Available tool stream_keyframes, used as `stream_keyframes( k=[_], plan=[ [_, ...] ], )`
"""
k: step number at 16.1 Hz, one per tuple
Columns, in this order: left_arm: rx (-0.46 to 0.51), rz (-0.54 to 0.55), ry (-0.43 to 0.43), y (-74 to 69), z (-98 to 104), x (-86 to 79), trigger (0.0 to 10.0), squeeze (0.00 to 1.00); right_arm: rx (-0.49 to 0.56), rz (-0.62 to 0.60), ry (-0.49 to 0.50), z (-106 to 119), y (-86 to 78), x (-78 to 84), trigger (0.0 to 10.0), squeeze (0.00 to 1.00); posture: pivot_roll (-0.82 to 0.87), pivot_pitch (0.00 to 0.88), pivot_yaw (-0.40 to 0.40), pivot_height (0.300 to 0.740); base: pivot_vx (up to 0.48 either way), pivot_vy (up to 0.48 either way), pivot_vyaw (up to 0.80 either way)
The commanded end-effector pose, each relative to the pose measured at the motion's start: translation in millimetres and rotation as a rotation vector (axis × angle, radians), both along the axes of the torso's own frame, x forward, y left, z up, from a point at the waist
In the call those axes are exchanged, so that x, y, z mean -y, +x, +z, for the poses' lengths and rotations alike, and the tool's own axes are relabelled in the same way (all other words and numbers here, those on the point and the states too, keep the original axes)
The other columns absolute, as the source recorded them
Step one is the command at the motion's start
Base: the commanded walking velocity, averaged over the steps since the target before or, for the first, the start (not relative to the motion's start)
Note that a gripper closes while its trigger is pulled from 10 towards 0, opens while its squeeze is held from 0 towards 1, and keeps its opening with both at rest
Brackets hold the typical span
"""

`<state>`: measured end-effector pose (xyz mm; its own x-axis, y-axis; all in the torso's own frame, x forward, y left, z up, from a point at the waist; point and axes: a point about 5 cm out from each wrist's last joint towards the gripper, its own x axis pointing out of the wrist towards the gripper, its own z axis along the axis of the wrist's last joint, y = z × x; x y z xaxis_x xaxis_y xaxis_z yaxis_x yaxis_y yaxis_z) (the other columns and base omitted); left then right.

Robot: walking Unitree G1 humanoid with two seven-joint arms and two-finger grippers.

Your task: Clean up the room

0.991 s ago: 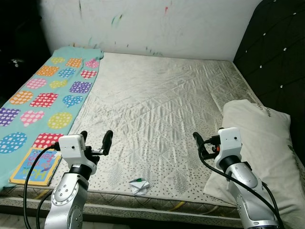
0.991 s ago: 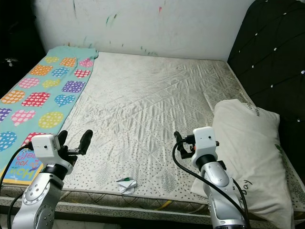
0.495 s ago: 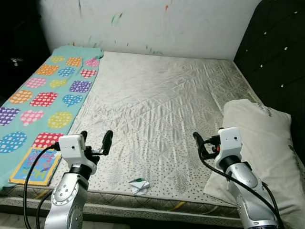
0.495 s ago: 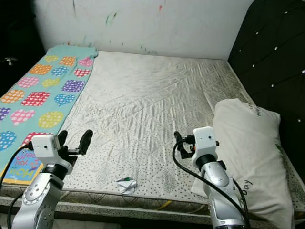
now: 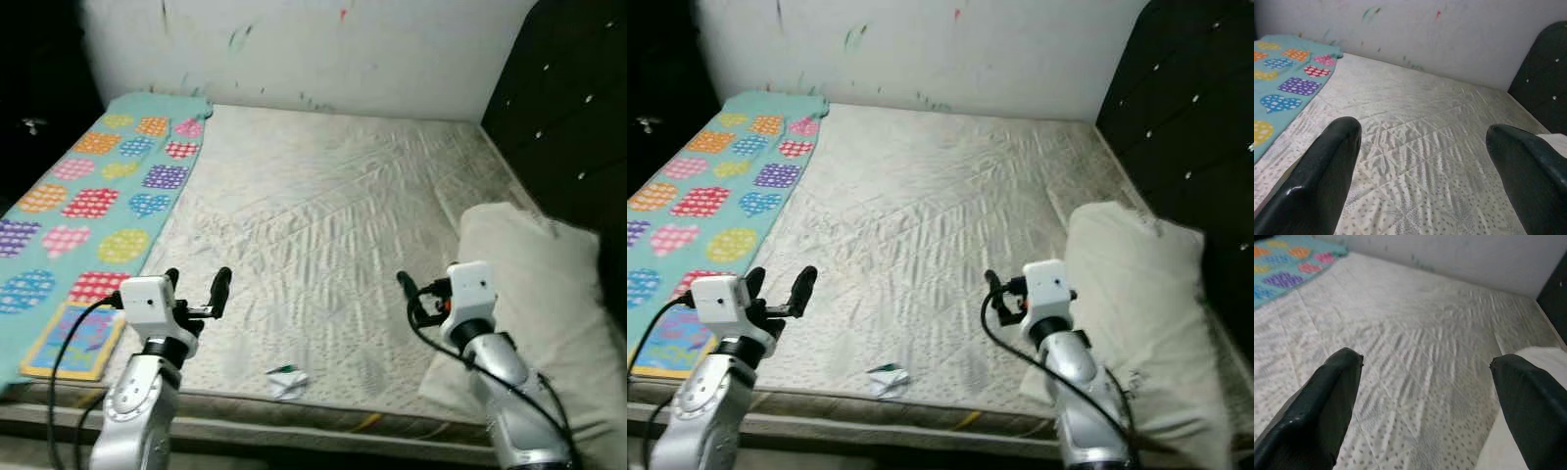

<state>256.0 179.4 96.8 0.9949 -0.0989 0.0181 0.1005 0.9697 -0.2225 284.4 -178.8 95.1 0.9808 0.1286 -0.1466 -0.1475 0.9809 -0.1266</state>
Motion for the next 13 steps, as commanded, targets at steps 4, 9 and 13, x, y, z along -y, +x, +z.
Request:
stream_keyframes(
  k=[4,9,13],
  plan=[
    [-0.017,0.009,-0.028,5.6,-2.6,0.5,10.0,0.0,0.009,-0.034,0.052,5.4,5.4,4.0,10.0,0.0,-0.08,0.001,-0.036,0.74,0.0,0.0,0.0],
    [-0.016,0.005,-0.032,6.3,-3.2,0.9,10.0,0.0,-0.008,-0.028,0.059,4.2,6.5,3.8,10.0,0.0,-0.08,0.0,-0.038,0.74,0.0,0.0,-0.43],
    [-0.018,0.0,-0.025,5.9,-3.8,1.0,10.0,0.0,0.0,-0.015,0.059,4.1,6.2,2.7,10.0,0.0,-0.08,0.0,-0.036,0.74,0.0,0.154,-0.35]
  ],
)
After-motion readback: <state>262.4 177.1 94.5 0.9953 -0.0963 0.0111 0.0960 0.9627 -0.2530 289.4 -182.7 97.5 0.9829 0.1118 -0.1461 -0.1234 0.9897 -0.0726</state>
